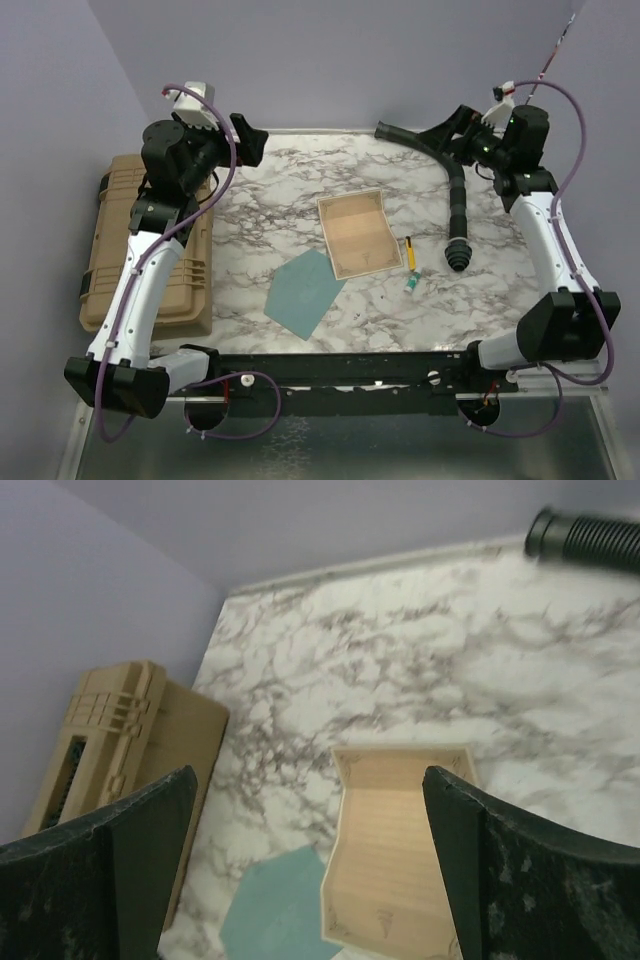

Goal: Place the letter into the envelope and seal it

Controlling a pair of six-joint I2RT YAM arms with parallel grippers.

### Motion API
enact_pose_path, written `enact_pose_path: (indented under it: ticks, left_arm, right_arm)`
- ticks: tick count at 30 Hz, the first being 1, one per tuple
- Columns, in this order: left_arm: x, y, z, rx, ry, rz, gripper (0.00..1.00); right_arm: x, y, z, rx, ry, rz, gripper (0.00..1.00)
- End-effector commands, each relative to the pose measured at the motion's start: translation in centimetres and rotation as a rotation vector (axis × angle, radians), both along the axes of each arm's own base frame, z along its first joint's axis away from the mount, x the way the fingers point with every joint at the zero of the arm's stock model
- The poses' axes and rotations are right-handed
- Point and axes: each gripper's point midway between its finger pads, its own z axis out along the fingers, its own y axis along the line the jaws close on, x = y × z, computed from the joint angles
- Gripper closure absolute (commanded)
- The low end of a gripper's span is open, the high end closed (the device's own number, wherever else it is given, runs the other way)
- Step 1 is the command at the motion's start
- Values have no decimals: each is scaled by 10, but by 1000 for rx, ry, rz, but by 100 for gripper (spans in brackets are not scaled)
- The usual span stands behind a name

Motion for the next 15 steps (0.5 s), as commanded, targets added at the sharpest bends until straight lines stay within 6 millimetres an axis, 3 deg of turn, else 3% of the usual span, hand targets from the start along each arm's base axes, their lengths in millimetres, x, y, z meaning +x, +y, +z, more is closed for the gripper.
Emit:
enact_pose_path:
  ticks: [1,4,7,11,15]
  left_arm:
    - [18,-5,-28,-41,39,-4,1]
    - [35,-5,-51,-57,101,22,1]
    - [49,-18,-79,-131,188,-4,1]
    - [59,-56,-130,-248,344,-92,1]
    - [57,-103,-182,-239,487,-152,5]
  right_arm:
    - [-7,29,-51,151,187,179,1]
    - [-3,31,-95,204,354,172,12]
    - [-6,34,-129,219,470,186,22]
    - [-4,30,-169,196,548,135,23]
    - [15,23,-203,139,561,81,22]
